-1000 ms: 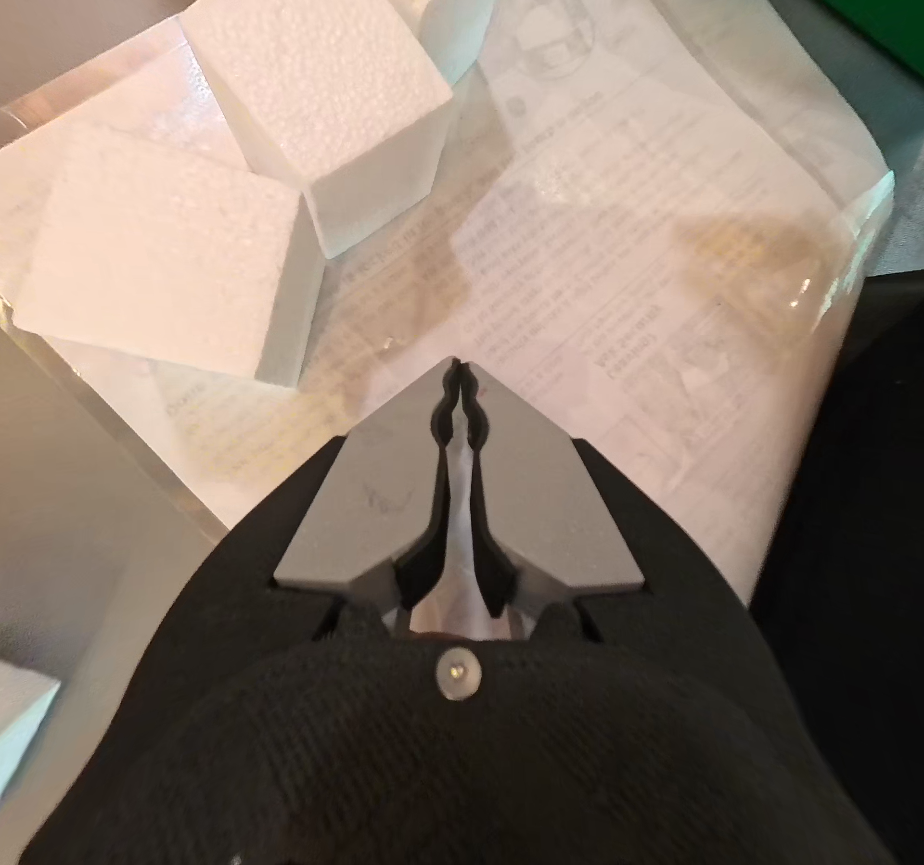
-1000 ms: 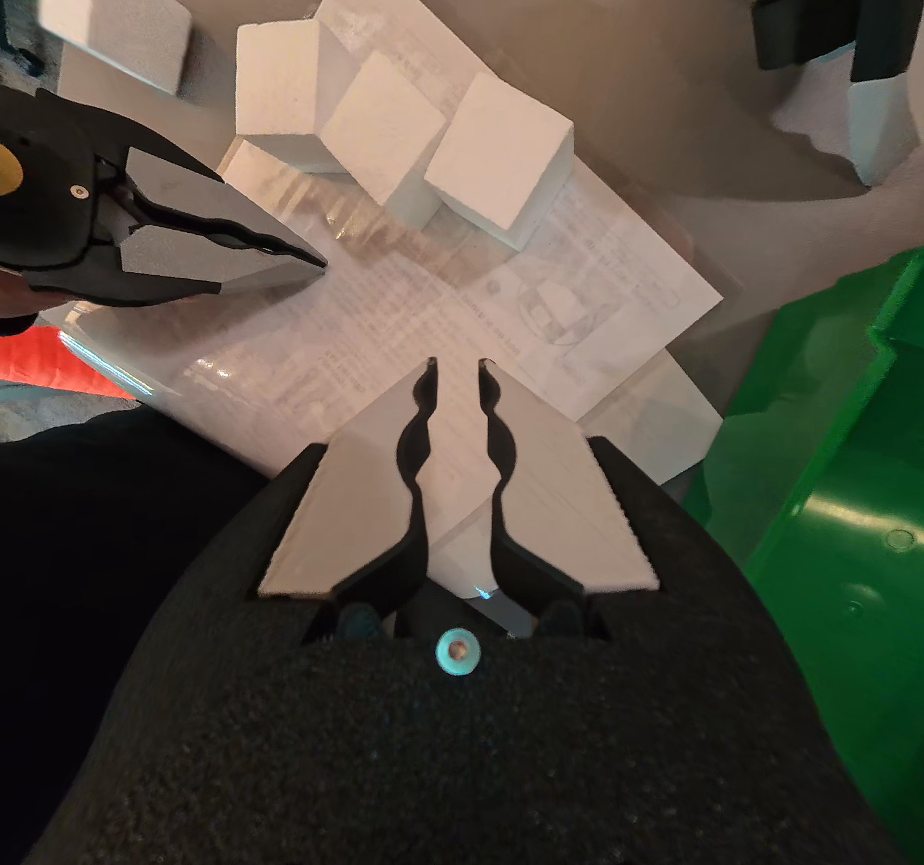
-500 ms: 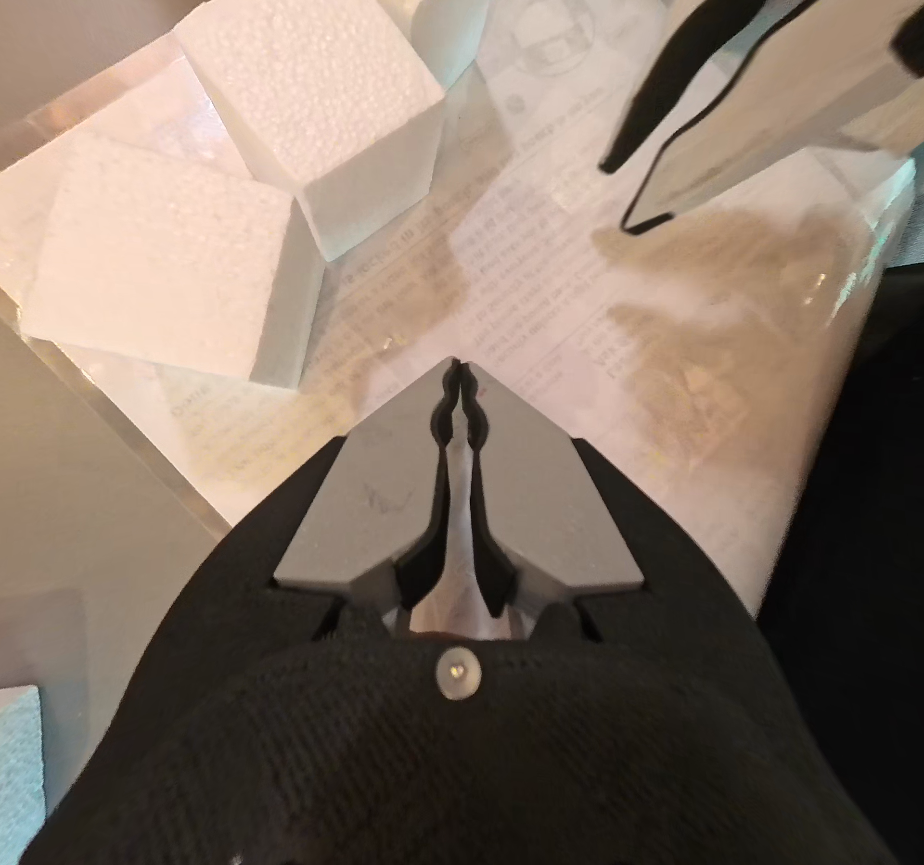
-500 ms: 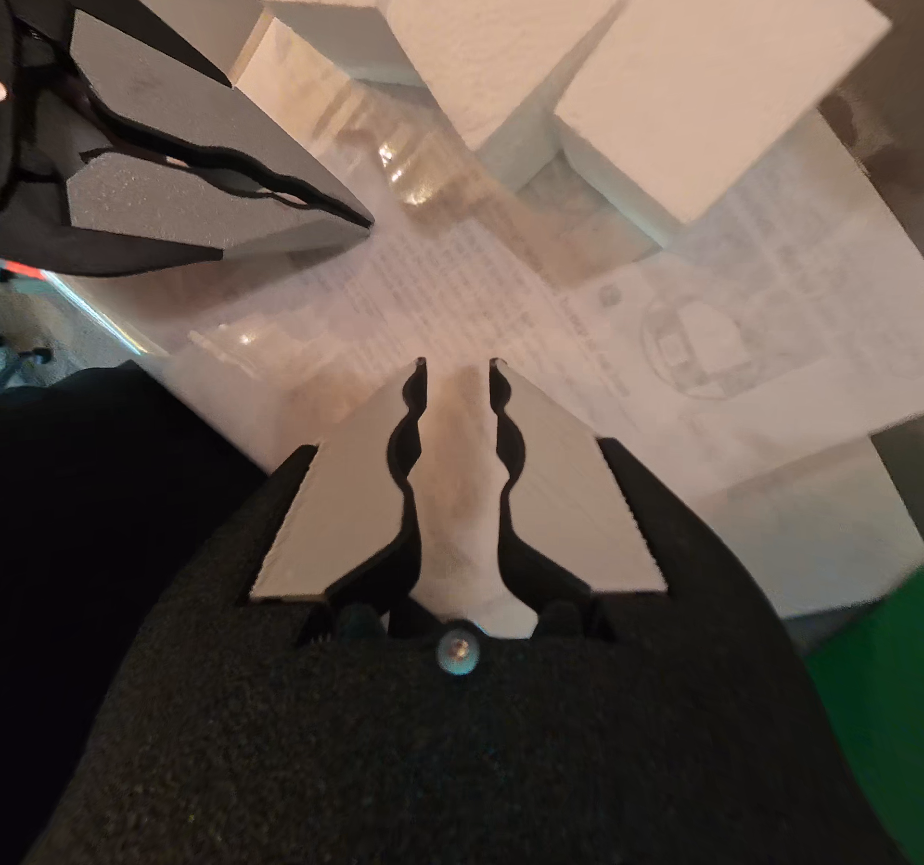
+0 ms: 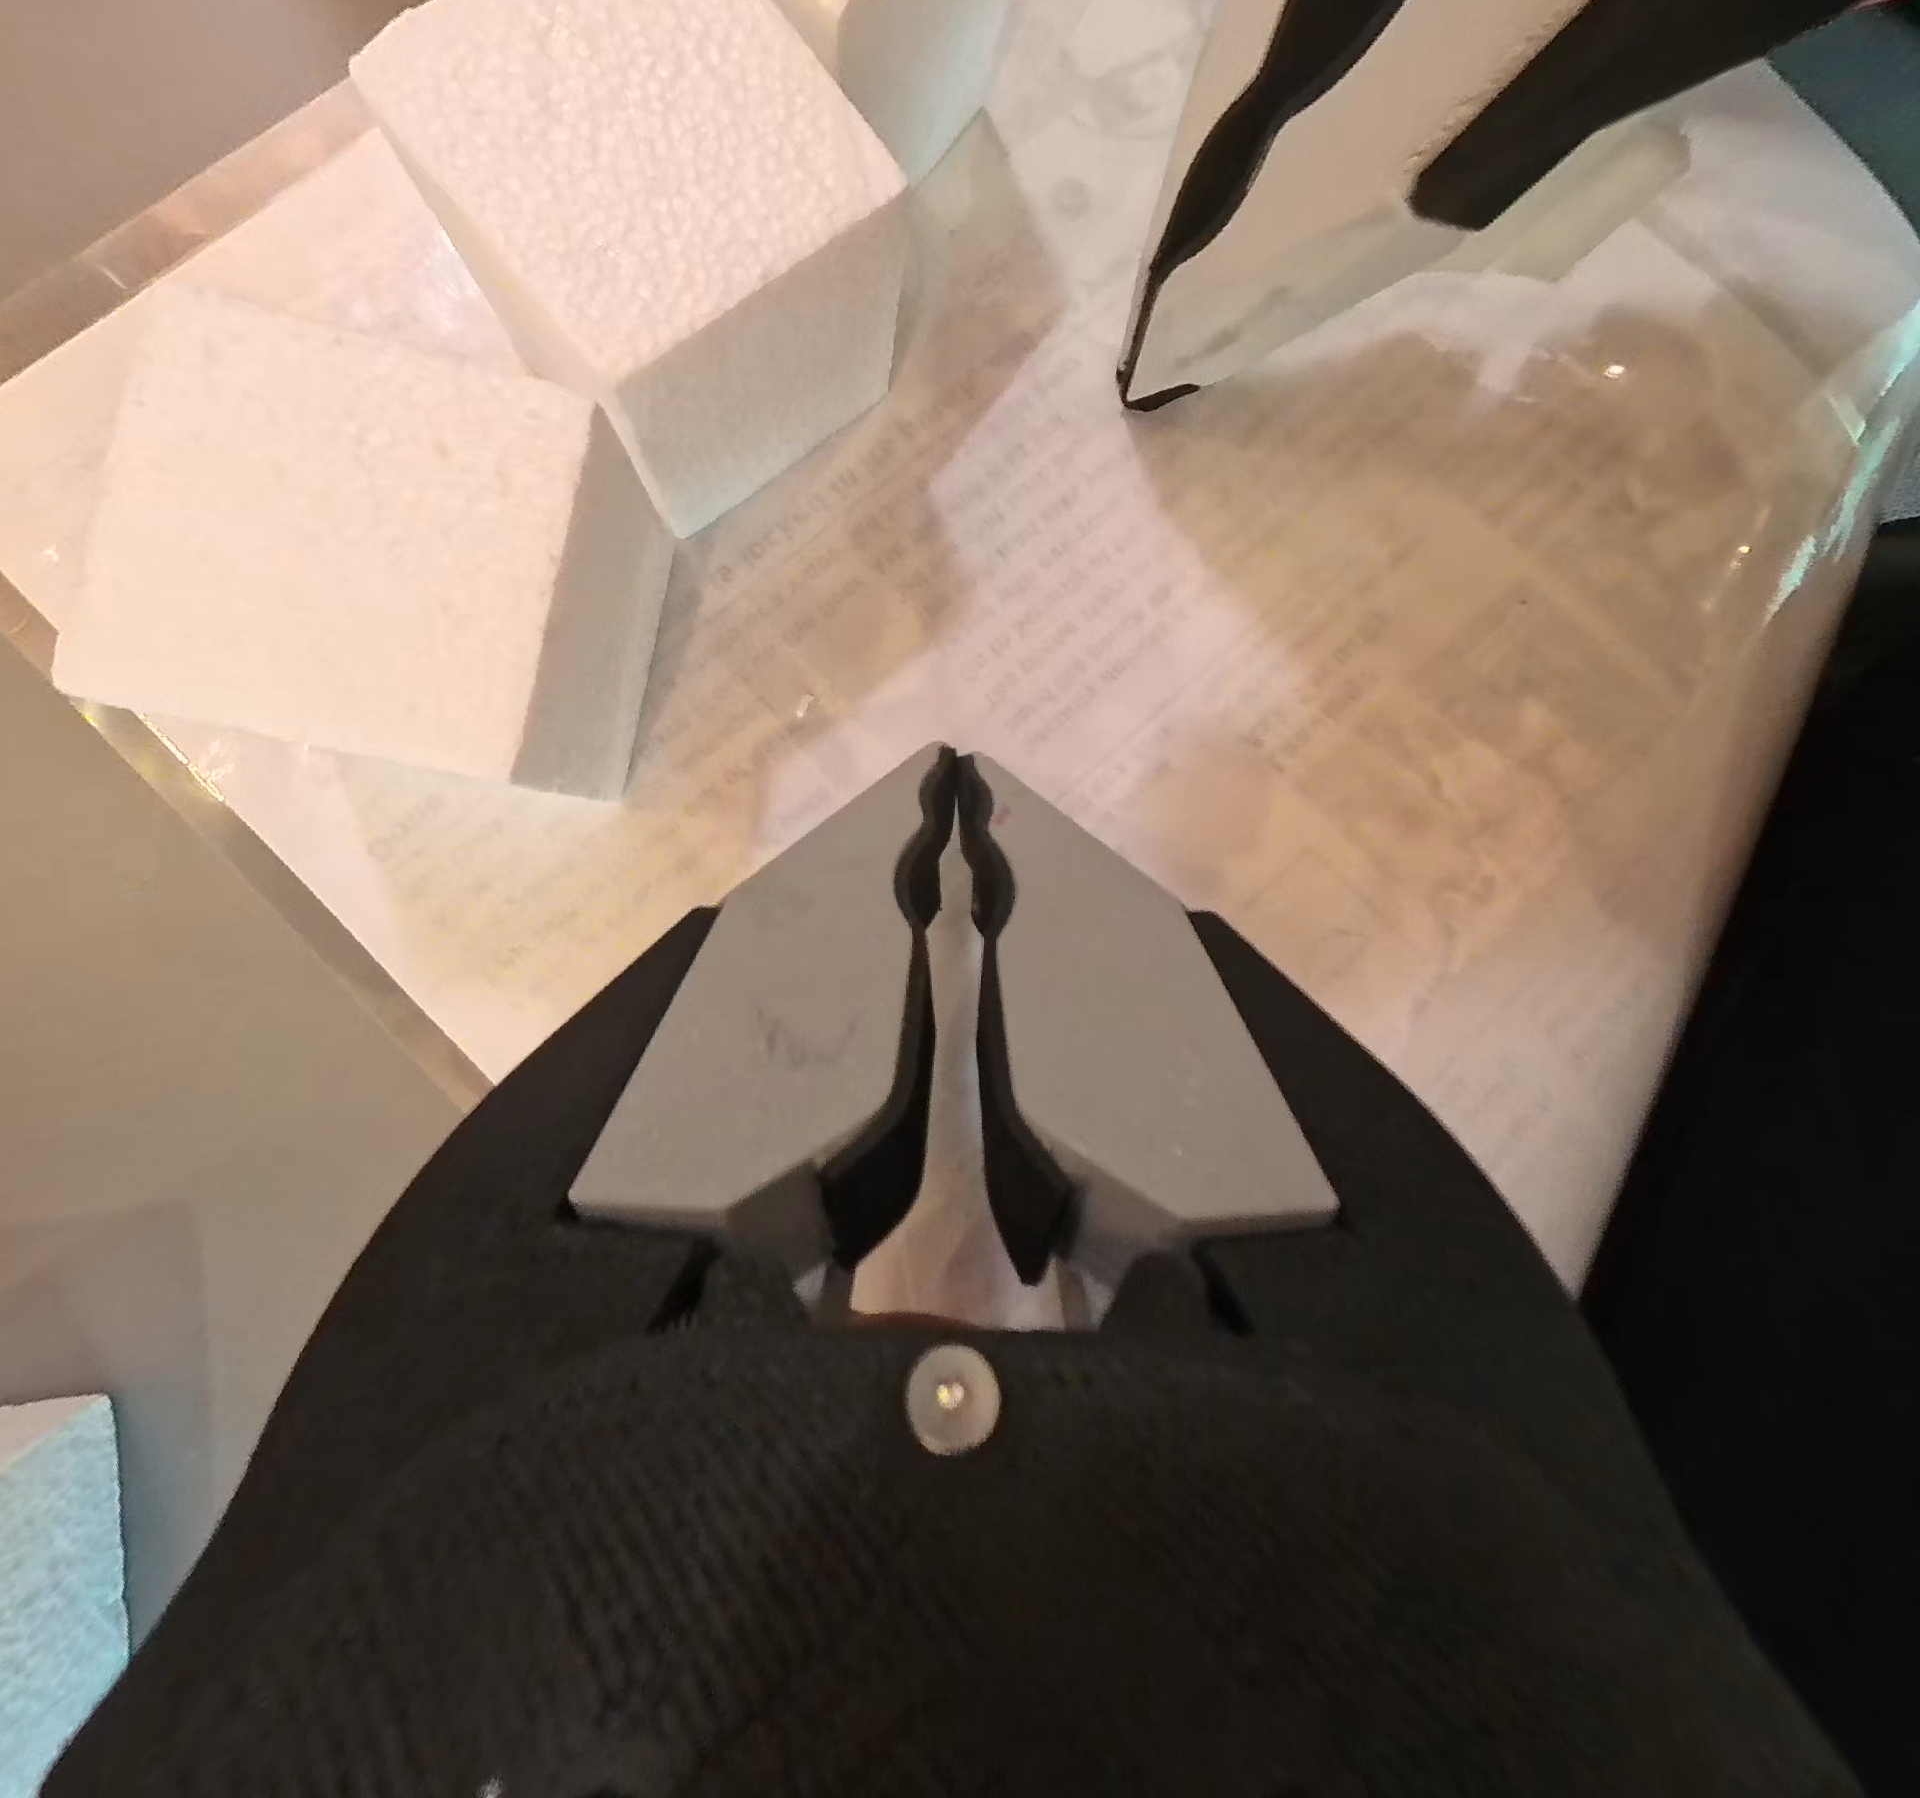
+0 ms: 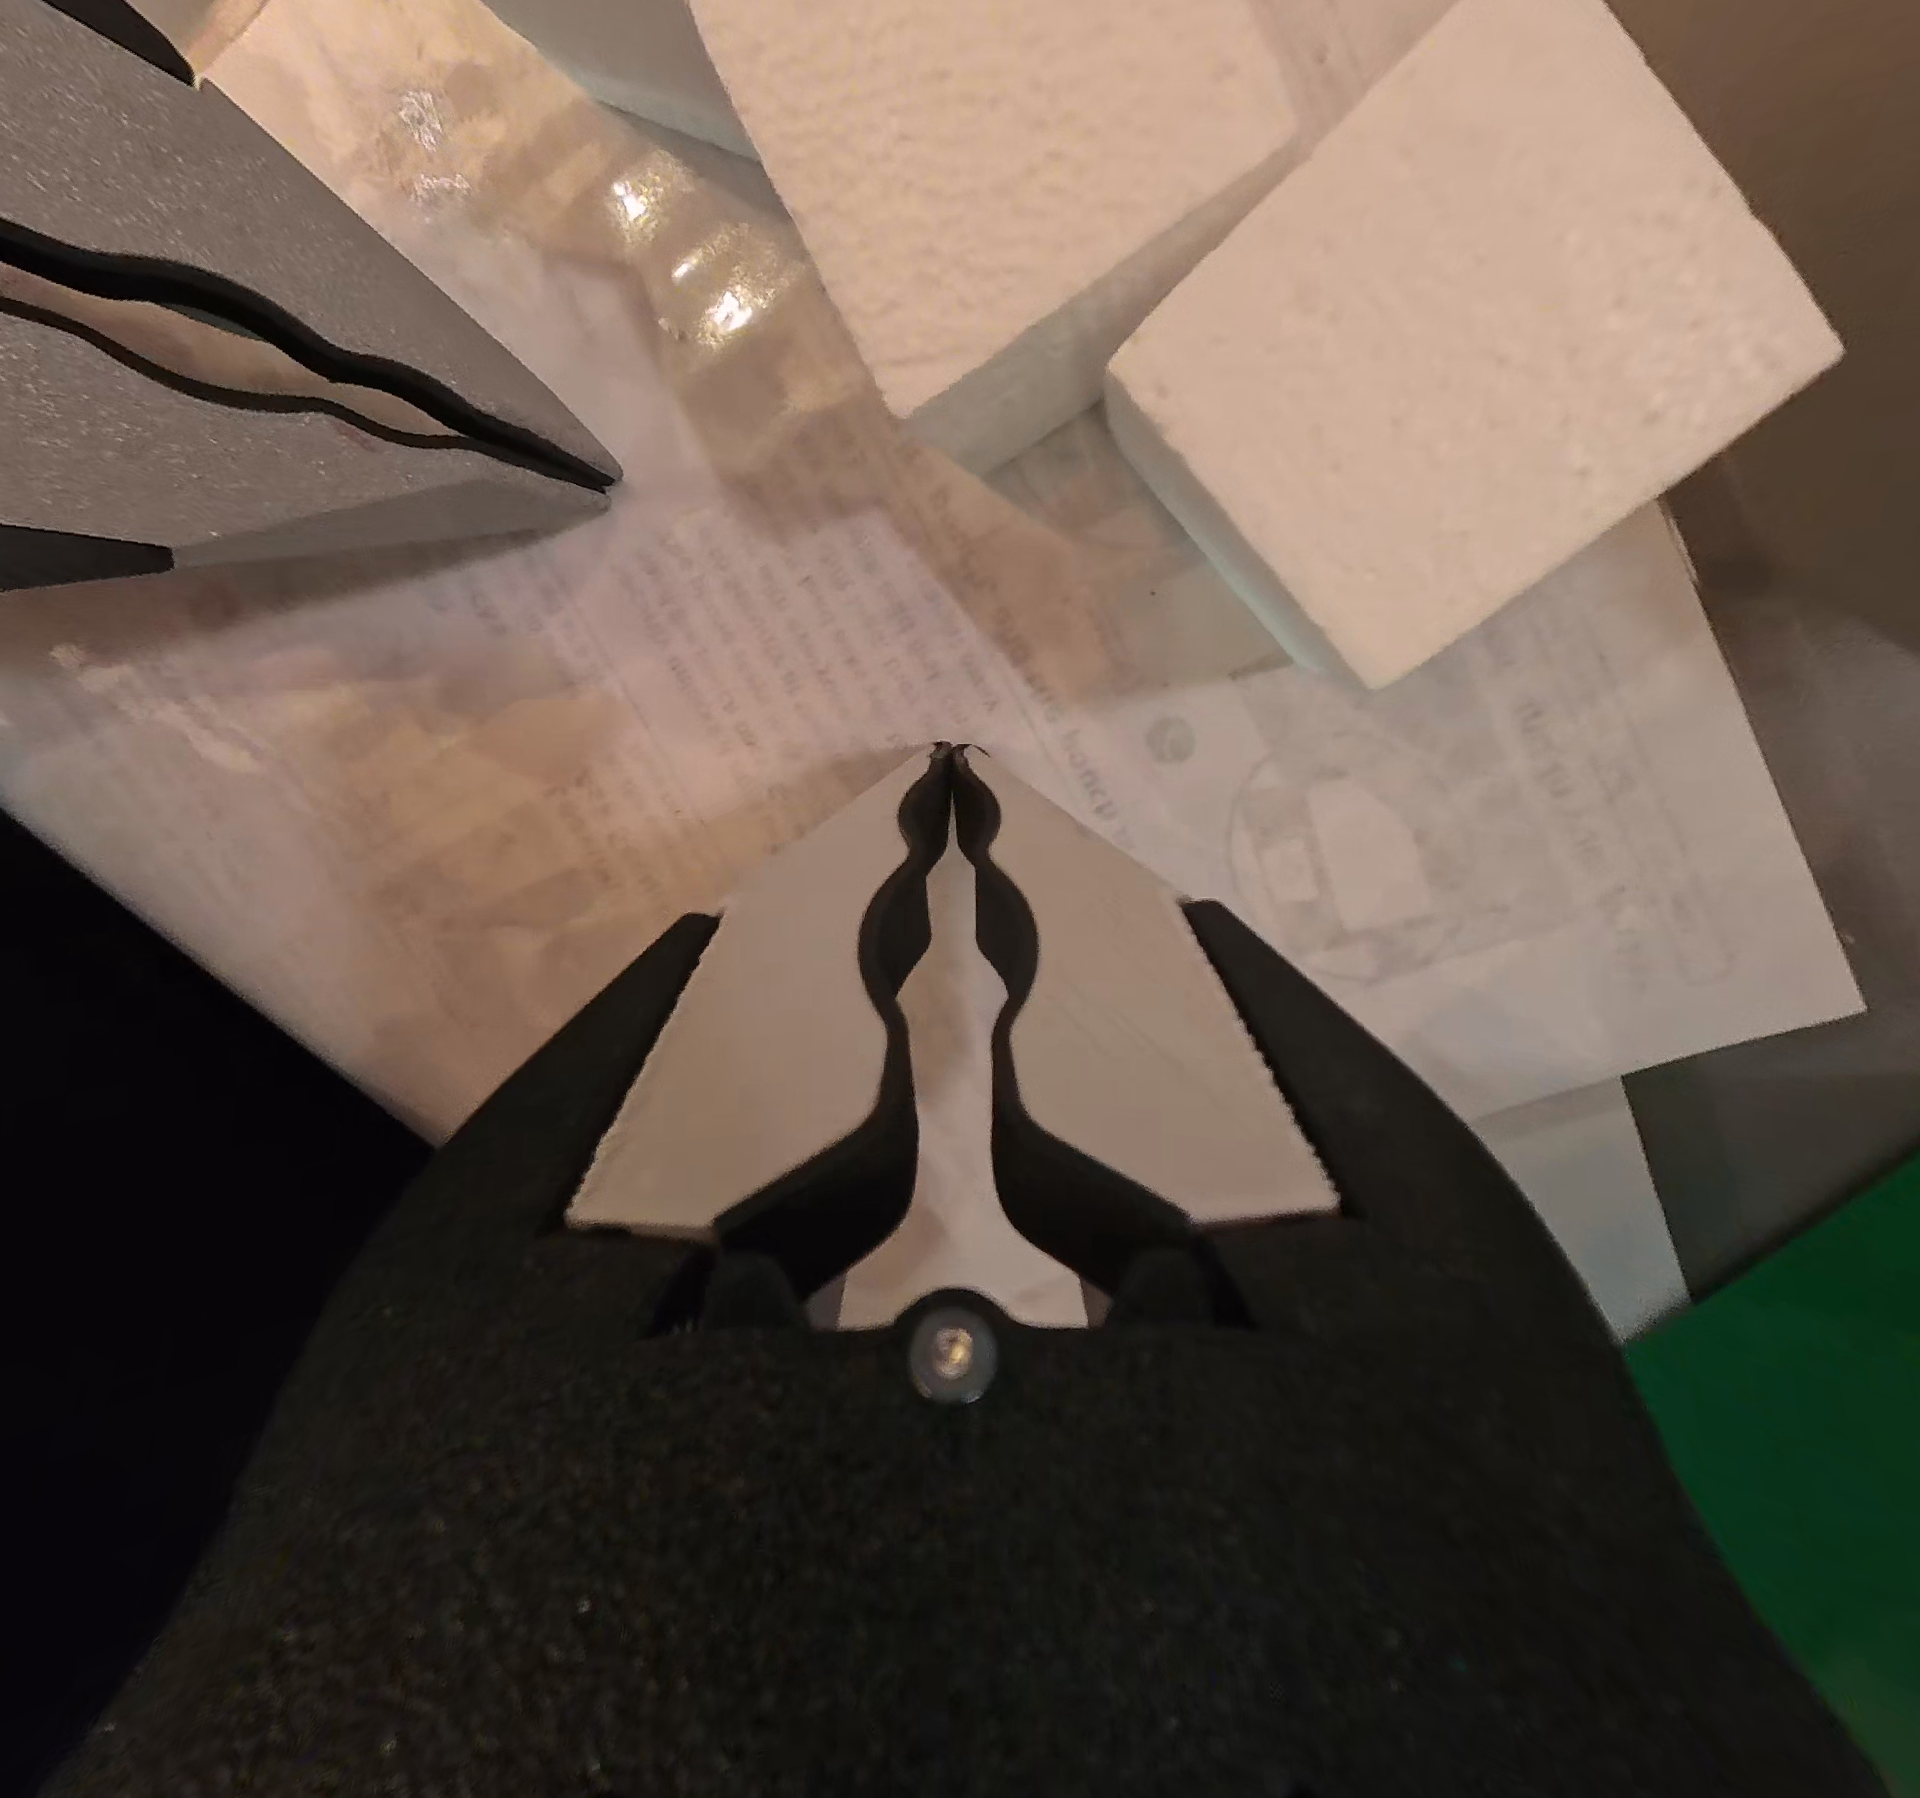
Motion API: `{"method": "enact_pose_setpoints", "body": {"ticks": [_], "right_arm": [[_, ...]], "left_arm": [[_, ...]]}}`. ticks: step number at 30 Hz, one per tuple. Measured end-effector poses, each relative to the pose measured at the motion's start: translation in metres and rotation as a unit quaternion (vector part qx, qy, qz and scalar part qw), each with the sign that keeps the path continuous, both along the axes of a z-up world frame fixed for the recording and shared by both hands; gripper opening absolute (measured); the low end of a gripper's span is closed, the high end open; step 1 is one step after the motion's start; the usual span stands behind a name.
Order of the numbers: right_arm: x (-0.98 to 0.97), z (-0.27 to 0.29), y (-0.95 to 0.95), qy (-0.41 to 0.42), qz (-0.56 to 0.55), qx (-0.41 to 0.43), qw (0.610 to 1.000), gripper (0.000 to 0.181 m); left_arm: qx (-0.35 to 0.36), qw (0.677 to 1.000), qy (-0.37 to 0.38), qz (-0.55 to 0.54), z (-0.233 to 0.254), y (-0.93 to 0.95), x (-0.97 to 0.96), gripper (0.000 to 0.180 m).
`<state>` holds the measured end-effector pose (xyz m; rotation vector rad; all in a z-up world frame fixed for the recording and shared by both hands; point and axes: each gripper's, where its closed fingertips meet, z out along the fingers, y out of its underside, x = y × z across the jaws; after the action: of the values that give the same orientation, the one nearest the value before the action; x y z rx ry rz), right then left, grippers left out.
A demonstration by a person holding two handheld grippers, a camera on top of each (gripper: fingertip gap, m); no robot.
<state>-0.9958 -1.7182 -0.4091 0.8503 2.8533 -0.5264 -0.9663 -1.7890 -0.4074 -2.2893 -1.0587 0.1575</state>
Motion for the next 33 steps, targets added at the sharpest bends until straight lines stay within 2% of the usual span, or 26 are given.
{"method": "enact_pose_setpoints", "body": {"ticks": [7,10,14,17,23,25,28,31,32,33], "right_arm": [[0.000,-0.001,0.000,0.029,0.037,0.040,0.998,0.000],[0.000,0.000,0.000,0.029,0.036,0.035,0.998,0.000],[0.000,0.000,0.000,0.019,0.024,0.019,0.999,0.000],[0.000,0.000,0.000,0.018,0.021,0.015,1.000,0.000],[0.000,0.000,0.000,0.021,0.024,0.015,0.999,0.000],[0.000,0.000,0.000,0.020,0.022,0.014,0.999,0.000],[0.000,0.000,0.000,0.020,0.019,0.011,1.000,0.000],[0.000,0.000,0.000,0.020,0.019,0.009,1.000,0.000],[0.000,0.000,0.000,0.020,0.019,0.009,1.000,0.000],[0.000,0.000,0.000,0.020,0.019,0.009,1.000,0.000]], "left_arm": [[-0.032,0.999,0.004,-0.024,0.008,-0.012,0.011,0.000],[-0.064,0.998,0.002,0.002,0.020,-0.040,0.018,0.000],[-0.025,0.997,0.016,0.068,0.061,-0.087,0.014,0.000],[-0.030,0.992,0.027,0.120,0.085,-0.138,0.004,0.000],[-0.029,0.988,0.006,0.154,0.086,-0.195,-0.002,0.000],[-0.026,0.990,0.036,0.133,0.089,-0.195,-0.005,0.000],[0.031,0.989,0.076,0.120,0.105,-0.183,-0.010,0.000],[0.102,0.990,0.056,0.084,0.117,-0.168,-0.003,0.000],[0.104,0.989,0.058,0.089,0.117,-0.169,-0.005,0.000],[0.096,0.989,0.057,0.096,0.115,-0.173,-0.008,0.034]]}}
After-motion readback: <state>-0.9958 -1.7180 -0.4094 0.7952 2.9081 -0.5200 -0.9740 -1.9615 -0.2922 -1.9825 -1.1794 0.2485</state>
